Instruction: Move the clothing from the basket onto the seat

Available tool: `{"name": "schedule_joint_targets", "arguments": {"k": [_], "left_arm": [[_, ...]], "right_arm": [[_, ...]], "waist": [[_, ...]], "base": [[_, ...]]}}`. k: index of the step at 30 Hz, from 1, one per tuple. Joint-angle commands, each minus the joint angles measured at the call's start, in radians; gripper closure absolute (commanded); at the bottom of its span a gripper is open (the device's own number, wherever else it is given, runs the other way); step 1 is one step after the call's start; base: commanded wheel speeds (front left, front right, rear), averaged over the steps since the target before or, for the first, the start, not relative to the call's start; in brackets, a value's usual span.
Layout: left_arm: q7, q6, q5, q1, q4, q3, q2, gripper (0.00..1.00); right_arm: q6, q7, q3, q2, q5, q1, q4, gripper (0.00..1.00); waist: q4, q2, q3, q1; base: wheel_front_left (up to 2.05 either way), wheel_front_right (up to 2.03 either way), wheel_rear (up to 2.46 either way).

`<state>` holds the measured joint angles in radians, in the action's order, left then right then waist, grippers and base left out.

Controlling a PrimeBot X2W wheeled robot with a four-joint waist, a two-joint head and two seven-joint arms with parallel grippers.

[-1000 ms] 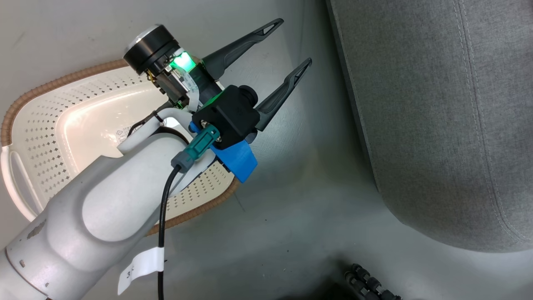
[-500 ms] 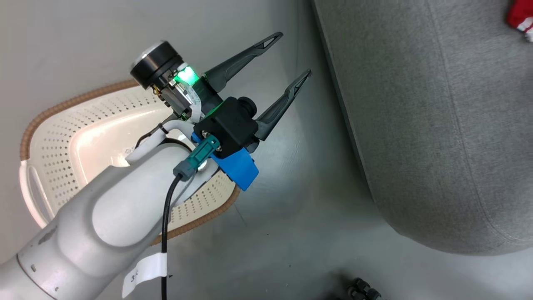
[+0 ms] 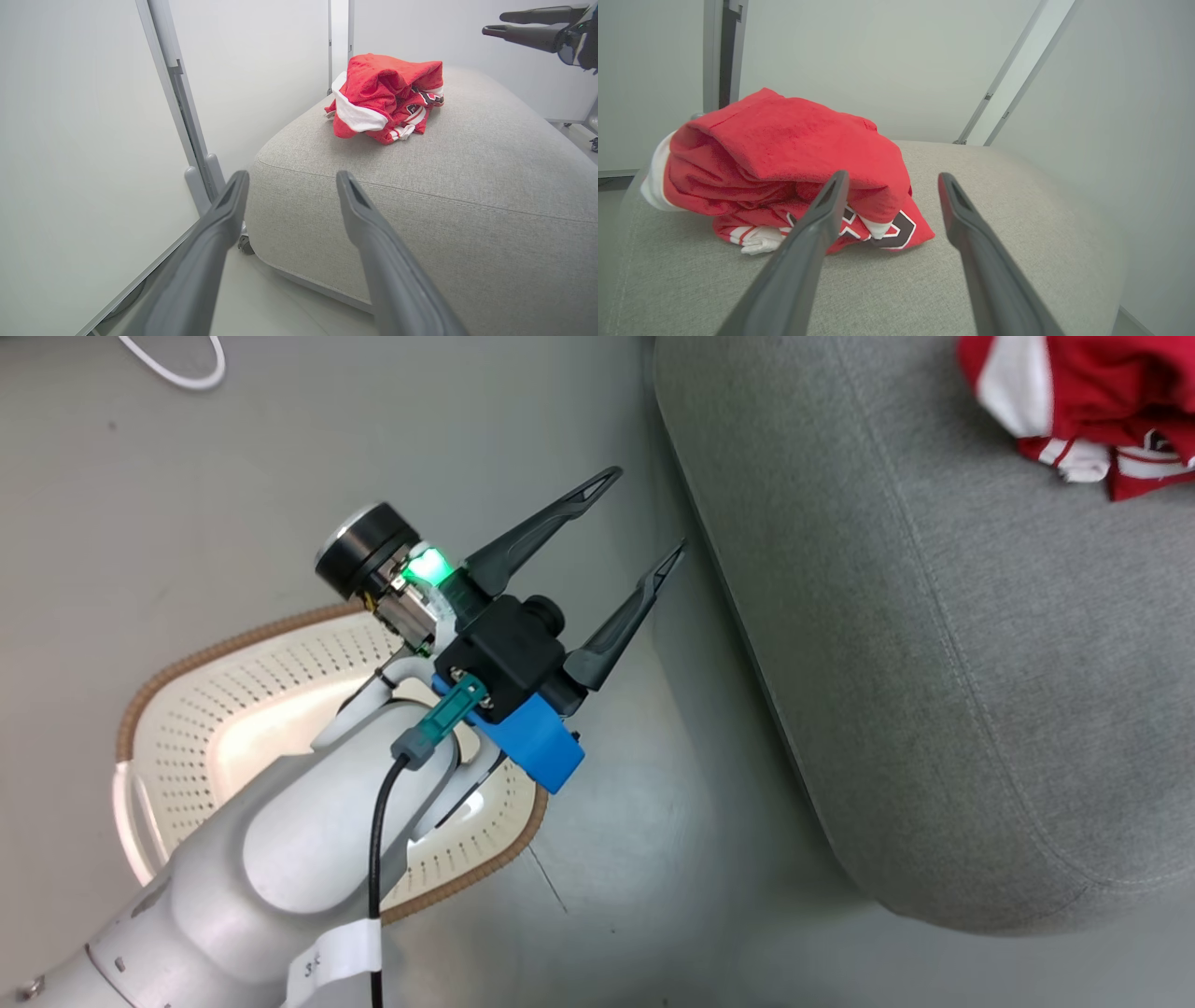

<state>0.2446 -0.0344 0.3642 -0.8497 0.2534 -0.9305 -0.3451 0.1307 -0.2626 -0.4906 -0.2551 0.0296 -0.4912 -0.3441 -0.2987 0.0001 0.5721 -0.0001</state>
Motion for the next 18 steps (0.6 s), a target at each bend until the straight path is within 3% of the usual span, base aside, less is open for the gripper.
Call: {"name": "schedule_joint_targets", "arguments": {"k": [1,8,18], "left_arm": [[0.009,0.011,0.011,0.022,0.008,0.012,0.003,0.0],[0.021,0.057,0.038,0.097,0.007,0.091,0.025,0.0],[0.022,0.095,0.004,0.28,-0.067,0.314,0.053,0.0]], "right_arm": [[0.0,-0.003,0.01,0.01,-0.003,0.028,0.03,0.0],[0.0,-0.003,0.085,0.035,-0.004,0.095,0.15,0.0],[0.0,-0.003,0.258,0.056,-0.022,0.14,0.229,0.0]], "waist": [[0.012,-0.0001,-0.05,0.0001],[0.049,-0.0001,-0.141,0.0001],[0.161,-0.0001,-0.266,0.0001]], "base": [[0.0,0.0,0.0],[0.0,0.0,0.0],[0.0,0.0,0.0]]}}
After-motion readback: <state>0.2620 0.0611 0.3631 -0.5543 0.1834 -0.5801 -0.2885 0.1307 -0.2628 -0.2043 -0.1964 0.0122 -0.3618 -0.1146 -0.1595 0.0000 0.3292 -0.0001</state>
